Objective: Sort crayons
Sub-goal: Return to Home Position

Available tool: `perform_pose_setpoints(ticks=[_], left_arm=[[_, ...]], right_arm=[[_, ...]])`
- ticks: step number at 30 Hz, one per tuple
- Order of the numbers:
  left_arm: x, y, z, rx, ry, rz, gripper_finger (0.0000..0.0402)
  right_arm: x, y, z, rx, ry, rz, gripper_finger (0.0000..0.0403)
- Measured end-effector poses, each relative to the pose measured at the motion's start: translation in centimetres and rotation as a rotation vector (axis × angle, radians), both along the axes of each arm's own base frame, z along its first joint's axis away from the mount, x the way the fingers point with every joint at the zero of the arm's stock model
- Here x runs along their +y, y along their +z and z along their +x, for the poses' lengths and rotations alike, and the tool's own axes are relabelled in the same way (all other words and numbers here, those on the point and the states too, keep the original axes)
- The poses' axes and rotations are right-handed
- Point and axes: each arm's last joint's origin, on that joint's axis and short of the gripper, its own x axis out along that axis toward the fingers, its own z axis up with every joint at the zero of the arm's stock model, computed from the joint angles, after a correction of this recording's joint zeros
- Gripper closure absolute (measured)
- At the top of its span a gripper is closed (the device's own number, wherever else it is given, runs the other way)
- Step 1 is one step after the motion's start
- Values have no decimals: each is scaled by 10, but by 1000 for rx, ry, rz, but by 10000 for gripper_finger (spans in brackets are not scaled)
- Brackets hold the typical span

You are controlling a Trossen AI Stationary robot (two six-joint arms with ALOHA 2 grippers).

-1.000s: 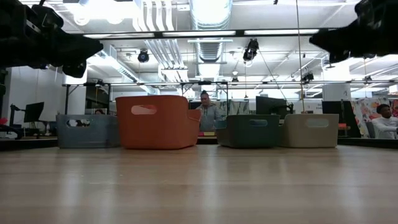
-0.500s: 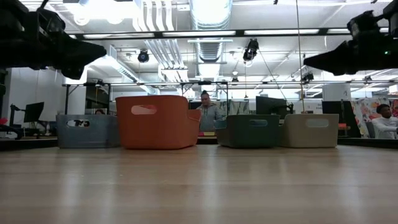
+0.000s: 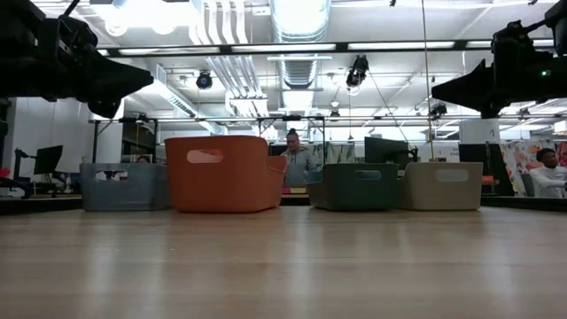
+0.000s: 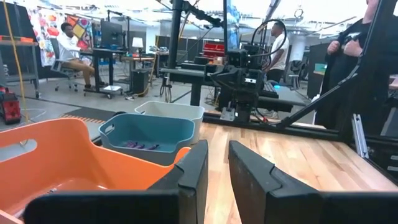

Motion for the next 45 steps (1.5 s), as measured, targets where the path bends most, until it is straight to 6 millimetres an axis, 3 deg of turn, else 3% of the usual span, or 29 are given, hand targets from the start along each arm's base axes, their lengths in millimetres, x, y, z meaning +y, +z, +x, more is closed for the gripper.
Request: perform_pose_setpoints(ticks=[45], left_arm=[[0,-1,2,28,-1,-5,354]], right_arm=[[0,0,0,3,0,2,328]])
